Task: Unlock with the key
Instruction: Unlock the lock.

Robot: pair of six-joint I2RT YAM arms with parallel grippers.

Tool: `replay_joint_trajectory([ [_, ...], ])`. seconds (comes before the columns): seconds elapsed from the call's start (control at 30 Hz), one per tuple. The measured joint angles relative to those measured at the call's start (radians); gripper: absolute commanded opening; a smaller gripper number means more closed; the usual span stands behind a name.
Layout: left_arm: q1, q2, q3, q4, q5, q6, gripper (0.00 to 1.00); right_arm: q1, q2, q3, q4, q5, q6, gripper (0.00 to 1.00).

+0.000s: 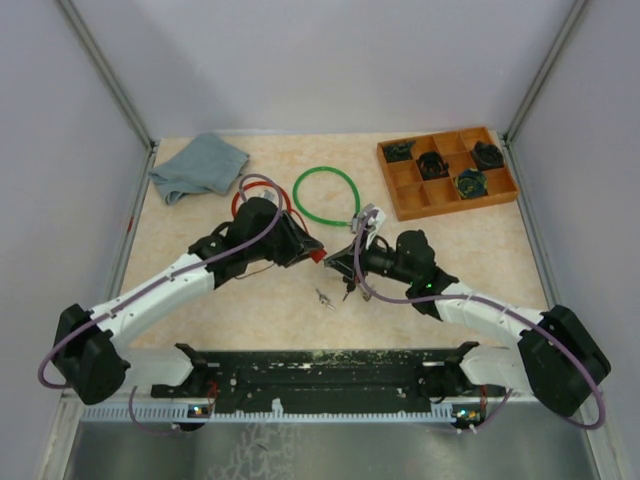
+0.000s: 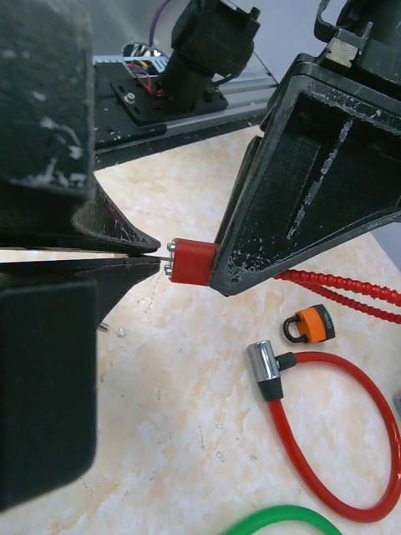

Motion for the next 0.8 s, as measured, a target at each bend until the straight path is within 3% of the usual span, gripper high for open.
replay_joint_trajectory([
  [0.57,-0.008,0.024,-0.007,0.019,-0.029,0.01,0.0,0.0,0.076,0.002,0.058,0.03,0.002,0.0],
  [0.8,-0.008,-0.003,-0.027,0.058,-0.05,0.012,0.0,-0.005,0.093,-0.019,0.16,0.037,0.083,0.0],
])
